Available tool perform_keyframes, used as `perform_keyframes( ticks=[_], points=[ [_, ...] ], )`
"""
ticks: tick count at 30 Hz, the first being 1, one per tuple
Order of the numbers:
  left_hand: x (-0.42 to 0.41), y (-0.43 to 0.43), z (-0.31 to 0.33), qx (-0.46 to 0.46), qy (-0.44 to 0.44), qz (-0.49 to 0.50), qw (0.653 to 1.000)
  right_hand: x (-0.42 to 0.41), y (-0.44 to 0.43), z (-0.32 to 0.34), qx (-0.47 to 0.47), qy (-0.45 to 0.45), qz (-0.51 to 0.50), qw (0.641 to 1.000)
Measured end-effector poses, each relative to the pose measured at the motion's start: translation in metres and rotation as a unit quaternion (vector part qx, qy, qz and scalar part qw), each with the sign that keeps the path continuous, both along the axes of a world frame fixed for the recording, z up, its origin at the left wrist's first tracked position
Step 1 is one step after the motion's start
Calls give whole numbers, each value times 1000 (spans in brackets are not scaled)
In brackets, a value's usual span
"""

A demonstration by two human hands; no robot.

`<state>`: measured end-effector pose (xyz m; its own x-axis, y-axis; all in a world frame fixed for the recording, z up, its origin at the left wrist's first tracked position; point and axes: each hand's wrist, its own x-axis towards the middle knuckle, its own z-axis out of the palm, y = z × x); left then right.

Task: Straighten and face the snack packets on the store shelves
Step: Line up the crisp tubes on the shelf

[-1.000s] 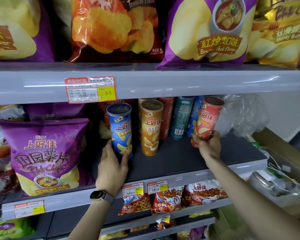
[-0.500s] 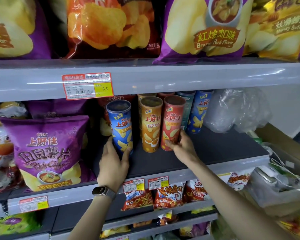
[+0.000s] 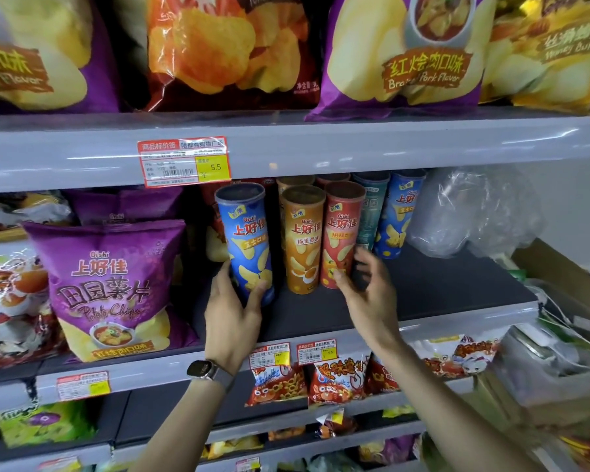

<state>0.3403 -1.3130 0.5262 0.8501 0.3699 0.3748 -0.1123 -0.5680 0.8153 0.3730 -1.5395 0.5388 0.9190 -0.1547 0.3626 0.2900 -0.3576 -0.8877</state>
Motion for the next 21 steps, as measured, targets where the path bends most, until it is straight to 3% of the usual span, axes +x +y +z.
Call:
perform_keyframes(
  ticks=[5,8,12,16,21],
  points=[
    [-31,-37,14,-4,-61,-60,996,-55,22,15,34,22,144,989],
    [-45,-61,22,11,-79,-135,988,-59,25,23,104,55,193,974],
    [-37,-75,29,30,-87,-205,974,-50,0,18,156,44,127,979],
    [-6,-58,25,44,-88,-132,986,-22,-42,15,116,43,15,992],
    [21,-47,-2,61,36,-90,993,24,-82,17,22,69,-73,995]
  ],
)
